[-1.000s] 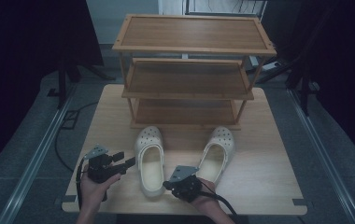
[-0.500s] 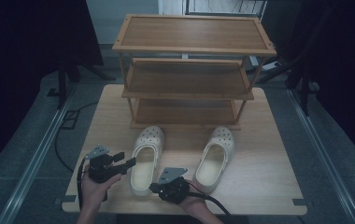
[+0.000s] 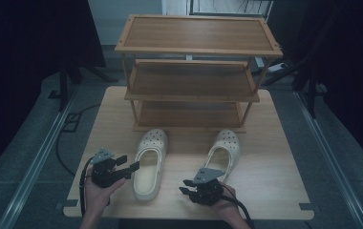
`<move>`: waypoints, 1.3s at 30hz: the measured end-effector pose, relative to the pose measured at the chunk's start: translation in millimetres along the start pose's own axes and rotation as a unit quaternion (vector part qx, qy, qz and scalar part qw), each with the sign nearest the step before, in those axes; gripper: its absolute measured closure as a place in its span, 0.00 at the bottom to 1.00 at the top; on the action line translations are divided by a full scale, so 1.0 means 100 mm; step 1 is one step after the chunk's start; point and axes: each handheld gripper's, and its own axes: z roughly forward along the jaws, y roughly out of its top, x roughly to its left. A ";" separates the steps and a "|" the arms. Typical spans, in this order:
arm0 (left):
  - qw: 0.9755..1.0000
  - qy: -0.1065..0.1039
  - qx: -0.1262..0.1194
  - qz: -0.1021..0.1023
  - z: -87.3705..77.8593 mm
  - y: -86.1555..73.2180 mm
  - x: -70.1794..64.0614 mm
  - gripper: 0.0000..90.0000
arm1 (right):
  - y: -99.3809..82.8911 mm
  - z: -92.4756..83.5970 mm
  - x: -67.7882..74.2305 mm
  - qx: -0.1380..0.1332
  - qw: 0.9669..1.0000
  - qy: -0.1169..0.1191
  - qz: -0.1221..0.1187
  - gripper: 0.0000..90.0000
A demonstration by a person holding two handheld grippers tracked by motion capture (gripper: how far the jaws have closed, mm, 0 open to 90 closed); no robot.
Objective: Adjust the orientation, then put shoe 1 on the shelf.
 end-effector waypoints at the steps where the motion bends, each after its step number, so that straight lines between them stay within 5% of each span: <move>1: 1.000 0.000 -0.001 0.001 -0.01 0.00 0.00 0.41 | -0.01 -0.05 -0.06 -0.005 1.000 -0.005 0.008 0.74; 10: 1.000 0.012 0.004 0.005 0.06 -0.01 -0.02 0.41 | 0.00 -0.18 -0.18 -0.019 0.999 -0.020 0.027 0.72; 12: 0.999 0.040 0.019 0.026 0.19 -0.01 -0.07 0.41 | 0.00 -0.18 -0.18 -0.018 0.999 -0.021 0.028 0.72; 17: 0.996 0.066 0.036 0.041 0.36 -0.03 -0.11 0.42 | 0.00 -0.17 -0.18 -0.017 0.999 -0.022 0.024 0.71; 23: 0.994 0.090 0.051 0.039 0.51 -0.03 -0.10 0.65 | 0.01 -0.15 -0.17 -0.015 0.999 -0.023 0.021 0.71; 30: 0.991 0.125 0.036 0.034 0.48 -0.02 -0.07 0.82 | 0.01 -0.13 -0.16 -0.015 0.999 -0.028 0.016 0.71; 39: 0.994 0.109 0.012 0.012 0.39 -0.01 0.02 0.84 | 0.02 -0.15 -0.18 -0.018 0.999 -0.032 0.015 0.71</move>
